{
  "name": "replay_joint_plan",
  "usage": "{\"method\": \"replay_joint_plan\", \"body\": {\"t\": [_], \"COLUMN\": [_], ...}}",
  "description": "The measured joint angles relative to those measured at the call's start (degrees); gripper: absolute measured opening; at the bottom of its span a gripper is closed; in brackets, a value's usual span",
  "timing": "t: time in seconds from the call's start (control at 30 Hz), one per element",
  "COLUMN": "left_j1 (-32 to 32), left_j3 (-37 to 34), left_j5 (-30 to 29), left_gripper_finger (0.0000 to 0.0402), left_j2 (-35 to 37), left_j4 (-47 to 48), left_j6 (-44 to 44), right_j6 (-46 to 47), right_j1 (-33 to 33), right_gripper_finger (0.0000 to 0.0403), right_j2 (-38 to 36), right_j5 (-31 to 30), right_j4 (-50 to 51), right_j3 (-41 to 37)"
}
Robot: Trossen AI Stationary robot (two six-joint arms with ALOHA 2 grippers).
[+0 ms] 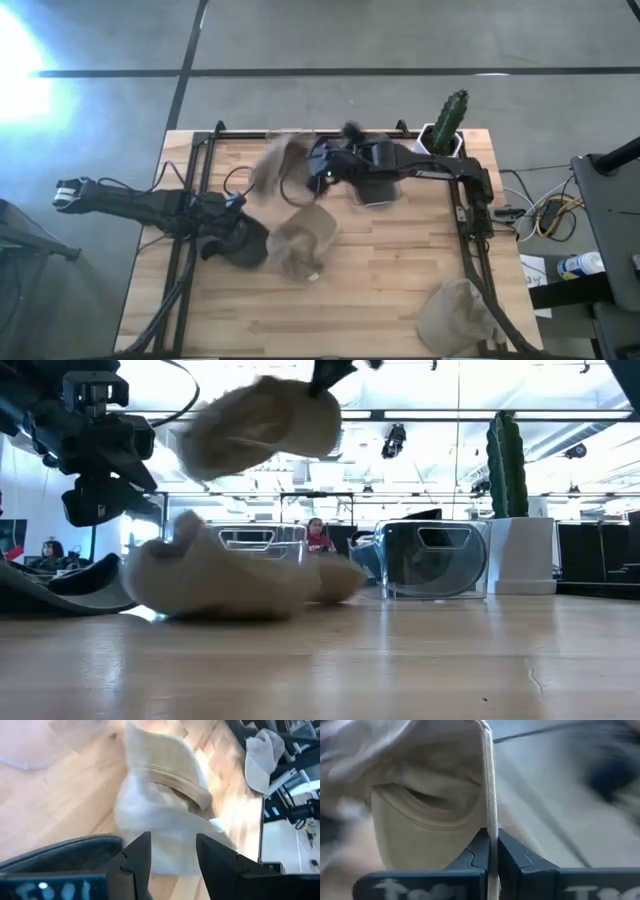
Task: Pick & Place hat
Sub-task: Put the left brown cap into the left transparent bin
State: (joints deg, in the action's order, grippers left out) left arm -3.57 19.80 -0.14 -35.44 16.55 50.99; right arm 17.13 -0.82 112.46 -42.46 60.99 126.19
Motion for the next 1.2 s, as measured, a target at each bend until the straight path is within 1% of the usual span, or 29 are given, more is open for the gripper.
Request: {"method": "replay_joint_plan", "body": {"t": [0.03,0.07,0.1,0.13,0.23,0.27,0.47,0.57,0.63,0.8,0.97,1.2], "left_j1": [0.0,0.0,0.0,0.0,0.0,0.0,0.0,0.0,0.0,0.0,0.0,0.0], "left_j3": [0.0,0.1,0.1,0.3,0.7,0.7,1.7,2.1,2.2,2.2,2.2,2.2], "left_j5": [-0.6,-1.2,-1.9,-2.5,-4.0,-4.4,-4.5,-4.5,-4.5,-4.5,-4.5,-5.3], "left_gripper_finger": [0.0149,0.0149,0.0149,0.0149,0.0149,0.0149,0.0149,0.0149,0.0149,0.0149,0.0149,0.0149], "left_j2": [0.0,0.0,0.0,0.0,0.0,0.0,0.0,0.1,0.3,0.3,0.3,0.2], "left_j4": [0.0,0.0,-0.1,-0.2,-0.9,-1.2,-2.1,-2.0,-2.0,-2.0,-2.0,-2.0], "left_j6": [0.0,0.0,0.0,0.0,0.0,0.0,-0.2,-0.4,-0.4,-0.7,-1.4,-1.5], "right_j6": [3.7,6.8,9.3,11.1,17.8,19.6,24.5,28.6,29.4,30.9,32.3,36.8], "right_j1": [-0.4,-0.9,-1.8,-2.8,-6.6,-7.7,-12.6,-13.9,-14.3,-14.9,-15.5,-17.6], "right_gripper_finger": [0.0013,0.0013,0.0014,0.0014,0.0019,0.002,0.0019,0.002,0.0022,0.0022,0.0022,0.0023], "right_j2": [-0.5,-1.0,-1.6,-2.0,-1.4,-0.5,4.9,7.9,10.2,13.8,17.0,17.9], "right_j5": [-6.5,-11.2,-12.7,-10.8,1.0,3.2,6.2,8.2,9.7,16.4,18.6,23.7], "right_j4": [-0.9,-2.2,-3.9,-5.2,-6.8,-6.6,-1.7,2.2,3.7,3.2,3.2,3.1], "right_j3": [0.0,0.0,0.1,0.2,0.3,0.2,0.0,0.1,-0.1,0.1,0.0,0.1]}}
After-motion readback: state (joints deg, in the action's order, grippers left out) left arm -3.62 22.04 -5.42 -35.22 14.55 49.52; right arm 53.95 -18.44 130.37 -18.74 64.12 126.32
